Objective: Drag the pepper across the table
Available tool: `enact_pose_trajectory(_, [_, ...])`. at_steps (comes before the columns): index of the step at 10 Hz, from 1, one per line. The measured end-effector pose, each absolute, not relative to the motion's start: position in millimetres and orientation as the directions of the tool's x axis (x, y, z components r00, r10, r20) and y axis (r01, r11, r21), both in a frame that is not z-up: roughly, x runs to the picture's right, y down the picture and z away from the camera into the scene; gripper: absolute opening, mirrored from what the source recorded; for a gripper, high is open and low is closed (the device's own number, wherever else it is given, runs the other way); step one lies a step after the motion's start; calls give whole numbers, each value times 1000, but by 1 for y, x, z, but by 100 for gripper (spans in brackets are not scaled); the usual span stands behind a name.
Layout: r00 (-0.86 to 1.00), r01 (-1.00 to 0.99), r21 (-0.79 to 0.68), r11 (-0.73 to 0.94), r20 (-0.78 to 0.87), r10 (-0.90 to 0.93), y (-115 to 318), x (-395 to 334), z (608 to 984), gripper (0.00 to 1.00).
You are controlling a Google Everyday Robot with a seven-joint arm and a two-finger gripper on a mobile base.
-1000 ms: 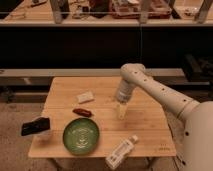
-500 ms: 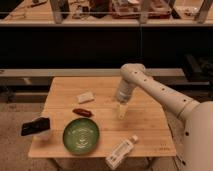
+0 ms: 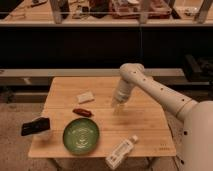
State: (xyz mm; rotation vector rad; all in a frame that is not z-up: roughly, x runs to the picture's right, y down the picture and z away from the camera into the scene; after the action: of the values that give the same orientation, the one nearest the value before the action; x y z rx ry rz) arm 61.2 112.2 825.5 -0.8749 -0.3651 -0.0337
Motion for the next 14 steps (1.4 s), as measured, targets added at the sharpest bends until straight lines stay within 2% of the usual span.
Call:
enact_pose_trajectory(9, [937, 164, -736, 657, 325, 130, 105, 41, 854, 45])
enact_pose_trajectory(14, [933, 191, -727, 659, 344, 109, 89, 40, 847, 45])
